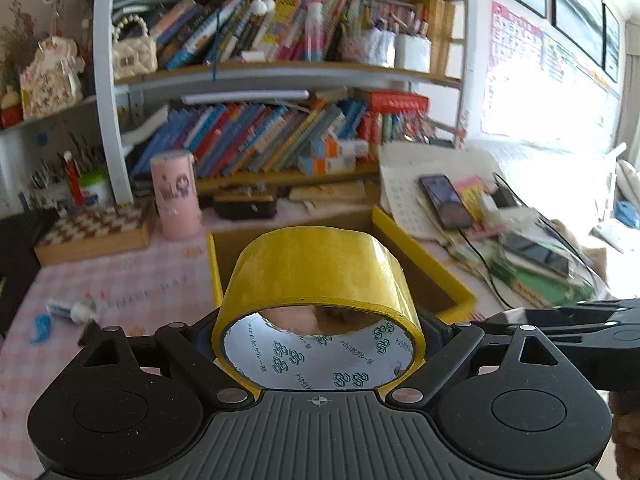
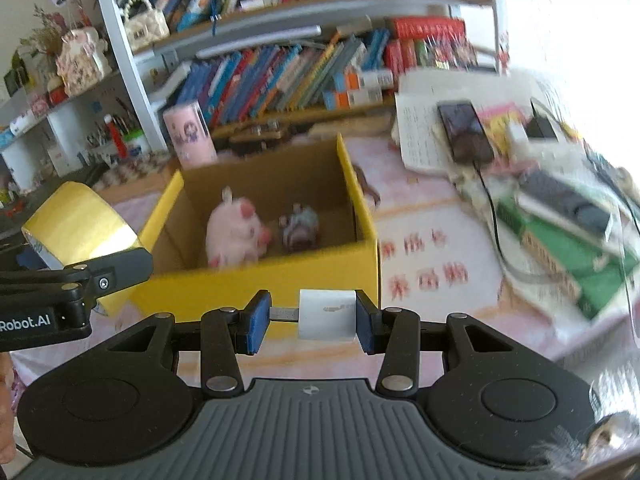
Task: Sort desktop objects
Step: 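Open the left tool over the box while the right tool releases the plug inside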
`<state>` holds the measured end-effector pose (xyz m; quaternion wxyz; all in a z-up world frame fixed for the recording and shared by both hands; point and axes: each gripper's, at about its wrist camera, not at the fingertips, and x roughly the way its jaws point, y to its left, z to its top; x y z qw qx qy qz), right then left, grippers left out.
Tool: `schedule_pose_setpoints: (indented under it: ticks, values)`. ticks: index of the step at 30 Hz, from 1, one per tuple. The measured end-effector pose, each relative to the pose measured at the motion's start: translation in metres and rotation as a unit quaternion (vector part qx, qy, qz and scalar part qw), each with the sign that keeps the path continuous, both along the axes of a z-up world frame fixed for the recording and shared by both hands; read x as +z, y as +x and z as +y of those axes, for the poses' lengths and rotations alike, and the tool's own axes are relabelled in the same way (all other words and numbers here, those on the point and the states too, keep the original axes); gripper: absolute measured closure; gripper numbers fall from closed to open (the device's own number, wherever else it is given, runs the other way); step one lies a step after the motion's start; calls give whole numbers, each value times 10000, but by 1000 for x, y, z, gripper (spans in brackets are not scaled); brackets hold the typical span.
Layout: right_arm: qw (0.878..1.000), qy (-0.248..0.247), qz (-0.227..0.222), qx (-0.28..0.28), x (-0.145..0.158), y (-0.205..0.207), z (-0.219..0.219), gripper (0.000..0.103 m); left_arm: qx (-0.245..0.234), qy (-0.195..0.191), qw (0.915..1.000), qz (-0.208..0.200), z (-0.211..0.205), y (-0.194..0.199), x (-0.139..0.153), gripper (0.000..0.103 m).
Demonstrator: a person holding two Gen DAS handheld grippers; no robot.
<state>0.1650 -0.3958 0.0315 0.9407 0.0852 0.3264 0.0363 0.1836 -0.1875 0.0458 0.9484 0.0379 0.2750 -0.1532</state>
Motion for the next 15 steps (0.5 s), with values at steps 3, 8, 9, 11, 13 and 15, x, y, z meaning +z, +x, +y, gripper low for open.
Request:
schedule_pose_setpoints:
  ticks: [3,8,9,11,13,15]
  values:
    - [9996,-114,-206,144,7,20,-4,62,177,-4,9998,-82,-5,18,2,11]
    - [9951,-582,-405,683,7,56,2,62,279,153,9995,-59,-14,52,-5,11]
    - [9929,-740,-423,835,6,65,4,62,240,257,9994,-14,-17,59,-9,11]
    - [9854,-1089,-381,1250,0,84,9,62,150,500,9986,103,-21,72,-19,11]
    - [9723,-1568,-269,1712,-10,104,15,62,39,726,9967,351,-24,87,-31,11]
    - [9513,-2046,-171,2299,-21,123,22,62,-31,864,9947,552,-27,99,-42,11]
